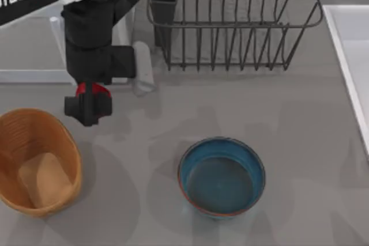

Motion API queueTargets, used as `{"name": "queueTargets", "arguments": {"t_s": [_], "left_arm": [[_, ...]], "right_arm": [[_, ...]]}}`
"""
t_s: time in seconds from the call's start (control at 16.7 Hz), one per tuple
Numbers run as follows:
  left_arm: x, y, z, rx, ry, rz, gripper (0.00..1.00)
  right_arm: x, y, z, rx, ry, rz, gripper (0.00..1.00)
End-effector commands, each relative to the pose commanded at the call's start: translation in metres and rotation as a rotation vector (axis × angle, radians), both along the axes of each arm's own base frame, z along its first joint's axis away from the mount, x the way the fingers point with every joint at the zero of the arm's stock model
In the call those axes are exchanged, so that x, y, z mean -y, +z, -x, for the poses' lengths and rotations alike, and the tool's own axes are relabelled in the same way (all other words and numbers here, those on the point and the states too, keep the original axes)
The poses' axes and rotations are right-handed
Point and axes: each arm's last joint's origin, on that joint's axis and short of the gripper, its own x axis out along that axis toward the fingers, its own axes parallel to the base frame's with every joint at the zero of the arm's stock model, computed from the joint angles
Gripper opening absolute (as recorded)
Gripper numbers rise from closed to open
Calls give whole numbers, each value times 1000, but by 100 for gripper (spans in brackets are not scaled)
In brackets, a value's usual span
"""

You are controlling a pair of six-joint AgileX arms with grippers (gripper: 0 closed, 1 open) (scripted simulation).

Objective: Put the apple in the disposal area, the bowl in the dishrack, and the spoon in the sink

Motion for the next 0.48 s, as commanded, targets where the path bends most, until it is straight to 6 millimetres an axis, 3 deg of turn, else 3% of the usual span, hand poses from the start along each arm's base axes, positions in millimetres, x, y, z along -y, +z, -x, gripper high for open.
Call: {"name": "queueTargets", "arguments": {"t_s": [0.48], "left_arm": [[0, 2, 11, -433, -923, -103, 0]], "right_arm": [[0, 0, 0, 0, 0, 0, 100]]}}
